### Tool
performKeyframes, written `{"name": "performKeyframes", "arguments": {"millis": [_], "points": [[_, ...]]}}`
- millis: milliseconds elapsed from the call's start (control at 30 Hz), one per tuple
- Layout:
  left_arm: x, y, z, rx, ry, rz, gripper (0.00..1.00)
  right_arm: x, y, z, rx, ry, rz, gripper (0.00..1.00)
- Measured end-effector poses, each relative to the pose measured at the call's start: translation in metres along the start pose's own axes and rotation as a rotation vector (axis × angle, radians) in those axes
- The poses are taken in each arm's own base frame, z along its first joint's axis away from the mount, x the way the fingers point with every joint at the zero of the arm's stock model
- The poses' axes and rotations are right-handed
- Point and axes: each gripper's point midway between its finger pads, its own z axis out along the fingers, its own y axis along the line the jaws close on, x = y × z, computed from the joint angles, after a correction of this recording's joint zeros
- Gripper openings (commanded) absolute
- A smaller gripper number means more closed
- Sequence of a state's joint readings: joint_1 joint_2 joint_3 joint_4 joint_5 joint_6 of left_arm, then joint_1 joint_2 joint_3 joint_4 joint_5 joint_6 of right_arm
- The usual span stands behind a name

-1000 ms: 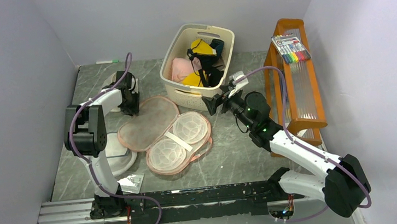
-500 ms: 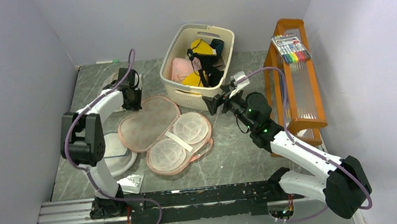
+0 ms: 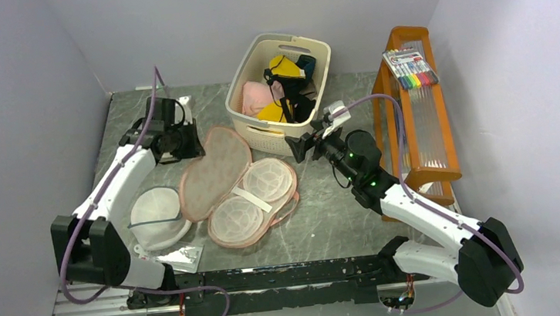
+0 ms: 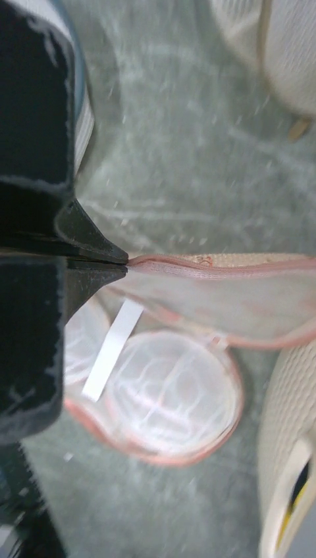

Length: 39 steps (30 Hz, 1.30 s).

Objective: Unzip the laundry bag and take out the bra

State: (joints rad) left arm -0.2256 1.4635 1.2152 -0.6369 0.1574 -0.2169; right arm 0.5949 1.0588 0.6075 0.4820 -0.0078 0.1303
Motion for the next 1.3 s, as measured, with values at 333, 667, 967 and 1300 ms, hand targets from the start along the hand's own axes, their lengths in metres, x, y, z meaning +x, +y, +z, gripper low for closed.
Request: {"name": "performKeyframes", "arguments": {"millis": [333, 667, 967, 1300], "points": [[0.059, -0.121, -0.010, 0.303, 0.058, -0.004, 0.07, 0.001, -0.001, 0.001, 0.003, 0.004, 0.000, 0.86], [0.110, -0.193, -0.003, 0.431, 0.075, 0.016, 0.07, -0.005, -0.002, -0.004, 0.015, -0.017, 0.000, 0.86], [0.163, -0.226, 0.029, 0.439, 0.179, 0.081, 0.10, -0.005, -0.003, -0.004, 0.018, -0.018, 0.001, 0.86], [0.195, -0.211, 0.055, 0.384, 0.246, 0.089, 0.24, -0.005, -0.003, -0.004, 0.019, -0.016, 0.000, 0.86]]}}
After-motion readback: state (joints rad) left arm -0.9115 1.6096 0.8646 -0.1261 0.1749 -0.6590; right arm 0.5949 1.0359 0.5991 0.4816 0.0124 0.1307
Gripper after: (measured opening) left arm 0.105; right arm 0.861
